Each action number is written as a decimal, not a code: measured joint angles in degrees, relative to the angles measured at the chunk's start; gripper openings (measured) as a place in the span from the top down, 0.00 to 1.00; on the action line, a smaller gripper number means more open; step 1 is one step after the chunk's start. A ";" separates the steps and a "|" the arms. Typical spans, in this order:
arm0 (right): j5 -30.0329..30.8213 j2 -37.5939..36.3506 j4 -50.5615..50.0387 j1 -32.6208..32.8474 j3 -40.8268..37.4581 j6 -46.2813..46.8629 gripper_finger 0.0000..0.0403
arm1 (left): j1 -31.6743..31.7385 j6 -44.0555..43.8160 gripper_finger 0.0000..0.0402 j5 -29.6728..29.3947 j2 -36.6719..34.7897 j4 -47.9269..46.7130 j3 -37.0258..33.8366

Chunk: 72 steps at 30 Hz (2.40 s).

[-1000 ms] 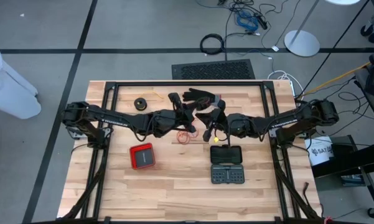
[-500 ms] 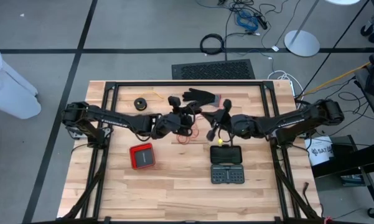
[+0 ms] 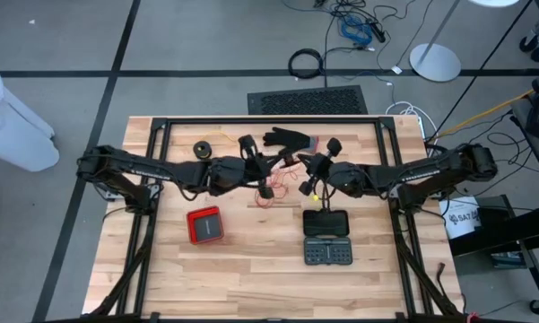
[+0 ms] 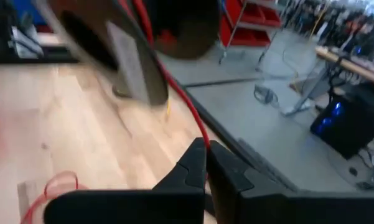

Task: Coil cords
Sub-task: Coil the red wire onto the spool

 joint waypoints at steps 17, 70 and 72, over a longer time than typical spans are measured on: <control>-3.12 8.13 20.52 0.00 -0.03 -3.02 1.00 | 2.11 0.80 1.00 -3.77 5.04 13.12 0.02; -9.90 9.27 9.92 -0.40 0.07 -0.83 0.87 | 3.58 11.30 1.00 -6.03 4.68 7.36 -0.31; -9.86 9.28 9.74 -0.93 0.07 -0.83 0.87 | 3.58 11.25 1.00 -5.97 4.15 7.47 -0.31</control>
